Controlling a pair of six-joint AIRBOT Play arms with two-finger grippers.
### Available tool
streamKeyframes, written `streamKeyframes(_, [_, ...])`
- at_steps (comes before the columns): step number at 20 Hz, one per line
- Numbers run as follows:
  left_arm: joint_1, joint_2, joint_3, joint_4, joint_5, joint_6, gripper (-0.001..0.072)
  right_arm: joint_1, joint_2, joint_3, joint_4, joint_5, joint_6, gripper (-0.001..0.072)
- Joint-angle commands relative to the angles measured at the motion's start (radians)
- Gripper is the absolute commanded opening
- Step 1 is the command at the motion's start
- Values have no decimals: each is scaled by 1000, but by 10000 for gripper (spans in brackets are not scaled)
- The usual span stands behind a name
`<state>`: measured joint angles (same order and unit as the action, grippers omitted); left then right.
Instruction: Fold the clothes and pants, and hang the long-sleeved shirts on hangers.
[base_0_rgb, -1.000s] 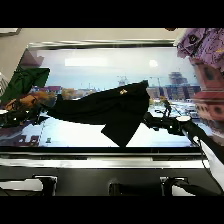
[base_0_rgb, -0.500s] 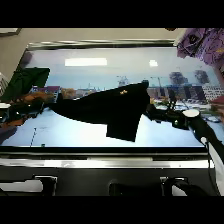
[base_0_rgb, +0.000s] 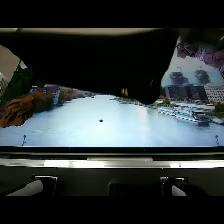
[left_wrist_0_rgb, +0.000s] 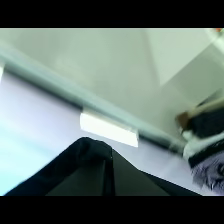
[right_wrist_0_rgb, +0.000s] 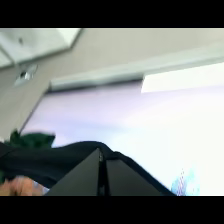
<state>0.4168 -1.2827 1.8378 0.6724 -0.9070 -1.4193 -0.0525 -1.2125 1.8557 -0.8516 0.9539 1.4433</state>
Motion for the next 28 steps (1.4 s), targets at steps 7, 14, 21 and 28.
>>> streamKeyframes(7, [26,393,184,462,-325,-338,13,0,344,278,-290,280,234,28])
streamKeyframes(14, [-1,352,119,525,-422,-294,12,0,272,256,-417,357,370,28])
streamKeyframes(21, [-166,-128,16,554,-409,-238,13,1,-138,54,-388,387,431,28])
streamKeyframes(28, [-238,-690,110,500,-80,-241,13,1,-598,46,-356,103,401,28])
